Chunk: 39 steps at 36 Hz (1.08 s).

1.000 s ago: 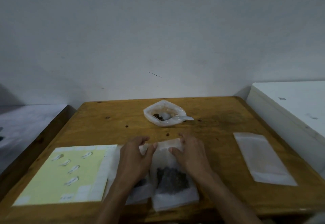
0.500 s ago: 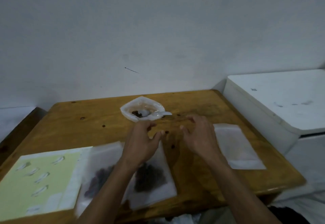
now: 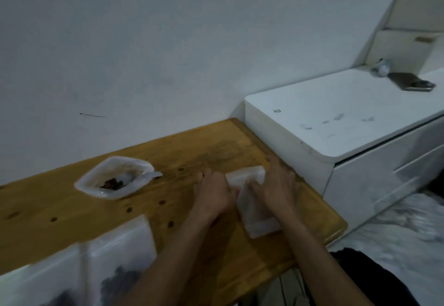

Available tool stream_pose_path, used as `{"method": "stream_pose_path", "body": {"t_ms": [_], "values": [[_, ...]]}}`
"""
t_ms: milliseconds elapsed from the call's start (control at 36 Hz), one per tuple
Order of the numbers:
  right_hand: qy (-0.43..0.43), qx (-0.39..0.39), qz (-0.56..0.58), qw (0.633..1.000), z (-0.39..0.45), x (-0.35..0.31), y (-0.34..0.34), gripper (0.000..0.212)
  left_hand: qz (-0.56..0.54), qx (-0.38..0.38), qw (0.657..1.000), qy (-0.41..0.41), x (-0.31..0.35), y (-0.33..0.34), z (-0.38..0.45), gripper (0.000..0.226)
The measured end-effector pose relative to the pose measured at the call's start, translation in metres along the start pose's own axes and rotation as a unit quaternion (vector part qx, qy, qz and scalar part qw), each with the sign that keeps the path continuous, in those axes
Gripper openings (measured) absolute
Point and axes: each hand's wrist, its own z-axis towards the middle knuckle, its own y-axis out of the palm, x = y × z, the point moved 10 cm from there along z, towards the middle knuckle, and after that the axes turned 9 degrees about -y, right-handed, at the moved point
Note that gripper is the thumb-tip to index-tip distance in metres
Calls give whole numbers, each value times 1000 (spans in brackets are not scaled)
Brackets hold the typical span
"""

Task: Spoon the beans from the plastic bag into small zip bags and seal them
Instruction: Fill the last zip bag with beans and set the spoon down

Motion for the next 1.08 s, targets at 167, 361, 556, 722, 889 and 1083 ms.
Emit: {"method": "stream_pose_path", "body": {"t_ms": [167, 361, 556, 722, 889, 1083], "values": [[19, 44, 141, 989, 7, 6, -1, 68, -190, 17, 981, -34, -7, -10, 0, 29], [5, 68, 342, 937, 5, -26, -17, 55, -534, 34, 844, -19, -24, -56, -19, 20], [-112, -48, 403, 907, 0, -113, -25, 14, -533, 61, 841, 62, -51, -129, -37, 21], [-215, -82, 404, 885, -23, -189, -15, 6, -406, 222, 885, 53, -108, -186, -59, 30], [-282, -89, 426, 855, -64, -256, 12, 6, -391, 346, 853, -5, -161, -220, -104, 40], [-306, -196, 459, 811, -102, -313, 59, 19, -538, 281, 794, -30, -223, -219, -108, 37]]}}
